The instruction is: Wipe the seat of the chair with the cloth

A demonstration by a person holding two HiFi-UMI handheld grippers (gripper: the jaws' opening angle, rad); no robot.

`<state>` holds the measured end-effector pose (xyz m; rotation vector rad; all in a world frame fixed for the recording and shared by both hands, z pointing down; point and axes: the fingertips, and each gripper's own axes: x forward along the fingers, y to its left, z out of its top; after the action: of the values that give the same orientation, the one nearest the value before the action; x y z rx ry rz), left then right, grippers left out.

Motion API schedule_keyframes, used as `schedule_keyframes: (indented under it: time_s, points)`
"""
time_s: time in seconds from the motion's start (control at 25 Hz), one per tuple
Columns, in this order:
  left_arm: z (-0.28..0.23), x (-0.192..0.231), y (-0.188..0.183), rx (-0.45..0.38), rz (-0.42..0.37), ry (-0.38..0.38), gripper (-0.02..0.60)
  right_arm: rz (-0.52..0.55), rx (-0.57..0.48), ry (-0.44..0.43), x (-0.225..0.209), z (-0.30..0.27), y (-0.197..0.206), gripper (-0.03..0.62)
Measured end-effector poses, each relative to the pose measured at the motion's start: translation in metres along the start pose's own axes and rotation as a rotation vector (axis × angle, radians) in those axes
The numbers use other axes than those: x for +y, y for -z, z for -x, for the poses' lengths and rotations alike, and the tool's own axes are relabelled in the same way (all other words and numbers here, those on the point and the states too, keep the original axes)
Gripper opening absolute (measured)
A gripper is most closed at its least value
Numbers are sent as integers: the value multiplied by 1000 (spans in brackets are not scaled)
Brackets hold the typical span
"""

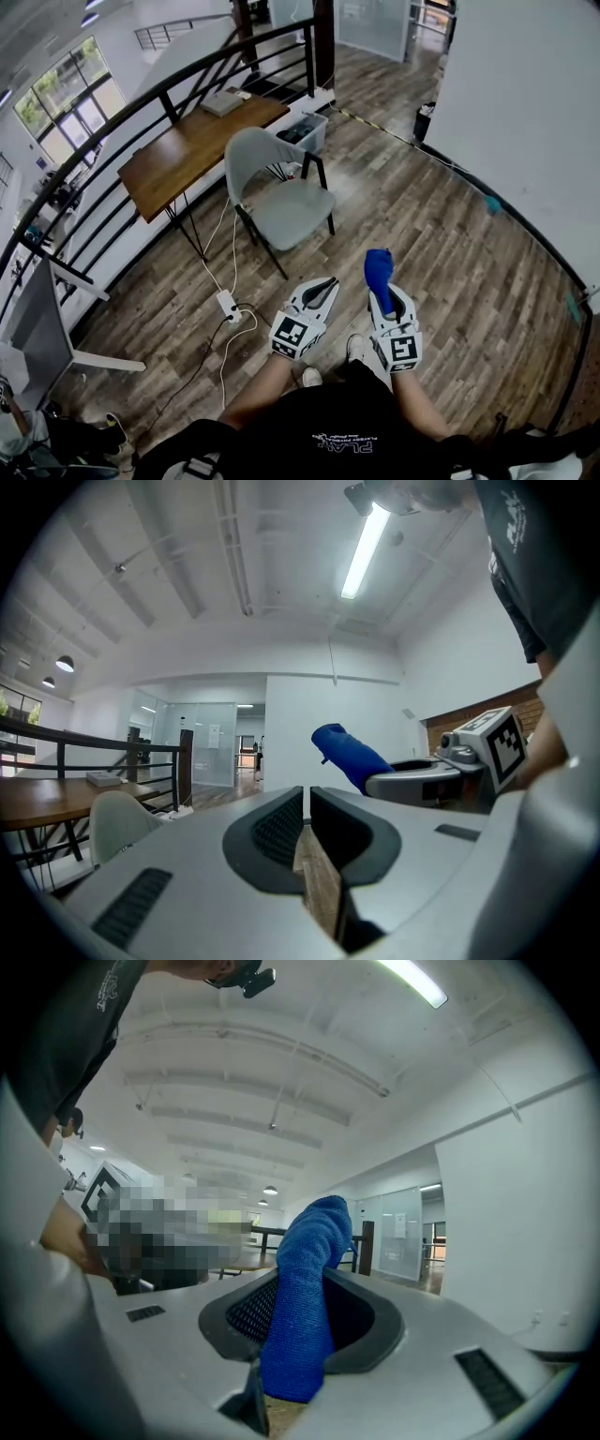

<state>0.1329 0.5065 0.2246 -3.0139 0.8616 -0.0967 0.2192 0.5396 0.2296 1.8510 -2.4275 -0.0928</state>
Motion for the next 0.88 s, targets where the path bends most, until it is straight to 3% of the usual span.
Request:
schedule_keyframes:
  time_s: [0.48,0.72,0.88]
  points:
    - [-84,31,-9,22,-62,-98,26,-15,-31,-75,-82,-60,8,114]
    - [-124,51,-24,1,-79,-214,25,-40,-58,-120,-130,-87,-1,114]
    - [-133,56,-25,4,-65,-253,25,-41,-68,-164,-142,-101,3,114]
